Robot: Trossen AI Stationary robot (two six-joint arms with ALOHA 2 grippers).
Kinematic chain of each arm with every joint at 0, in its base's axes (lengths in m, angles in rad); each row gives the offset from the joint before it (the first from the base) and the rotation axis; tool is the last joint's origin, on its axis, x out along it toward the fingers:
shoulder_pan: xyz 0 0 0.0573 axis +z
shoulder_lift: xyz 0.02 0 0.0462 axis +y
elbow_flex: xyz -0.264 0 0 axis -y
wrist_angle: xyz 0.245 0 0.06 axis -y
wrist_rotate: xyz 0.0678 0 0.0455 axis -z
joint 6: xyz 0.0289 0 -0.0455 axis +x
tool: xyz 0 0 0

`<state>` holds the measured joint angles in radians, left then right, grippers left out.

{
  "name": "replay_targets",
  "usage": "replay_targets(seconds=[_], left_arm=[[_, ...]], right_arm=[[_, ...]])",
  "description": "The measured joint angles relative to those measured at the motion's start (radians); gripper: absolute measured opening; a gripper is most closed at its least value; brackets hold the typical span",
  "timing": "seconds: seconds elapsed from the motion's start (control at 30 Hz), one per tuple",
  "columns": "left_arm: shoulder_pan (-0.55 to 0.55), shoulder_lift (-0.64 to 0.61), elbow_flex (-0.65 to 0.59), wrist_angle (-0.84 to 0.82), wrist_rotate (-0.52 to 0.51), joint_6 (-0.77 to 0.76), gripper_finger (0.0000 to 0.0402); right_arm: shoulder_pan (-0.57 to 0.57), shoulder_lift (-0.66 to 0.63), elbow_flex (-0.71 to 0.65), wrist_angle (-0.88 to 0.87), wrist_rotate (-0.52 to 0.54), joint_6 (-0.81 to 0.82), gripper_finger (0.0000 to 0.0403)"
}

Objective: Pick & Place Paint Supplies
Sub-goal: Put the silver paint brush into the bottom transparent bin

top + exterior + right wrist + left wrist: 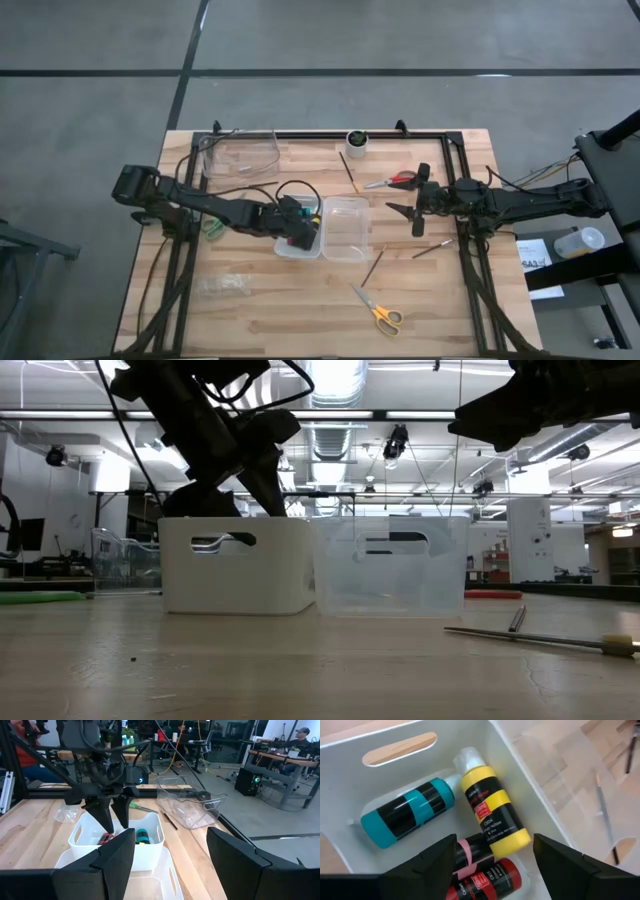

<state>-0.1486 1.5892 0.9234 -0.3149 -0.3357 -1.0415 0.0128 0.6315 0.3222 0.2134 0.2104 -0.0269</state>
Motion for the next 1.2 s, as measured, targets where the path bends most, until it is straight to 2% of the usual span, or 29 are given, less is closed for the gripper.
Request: replay_targets(seconds=[0.3, 0.5, 0.63, 1.2], left_arm=[[-0.072, -0.040, 0.000, -0.003, -0.019, 0.051, 0.0267], [-0.141, -0.074, 0.000, -0.004, -0.114, 0.060, 0.0267], [-0.171, -0.083, 0.000, -0.003, -0.136, 0.108, 0.0267], [-0.197, -0.122, 0.000, -0.004, -0.212, 0.332, 0.0267]], right_arm=[[0.000, 0.000, 0.000, 0.000, 0.000, 0.000, 0.0244], [0.000, 0.000, 0.000, 0.000, 0.000, 0.000, 0.0244], [0.000, 0.000, 0.000, 0.000, 0.000, 0.000, 0.0244], [0.000, 0.000, 0.000, 0.000, 0.000, 0.000, 0.0244]])
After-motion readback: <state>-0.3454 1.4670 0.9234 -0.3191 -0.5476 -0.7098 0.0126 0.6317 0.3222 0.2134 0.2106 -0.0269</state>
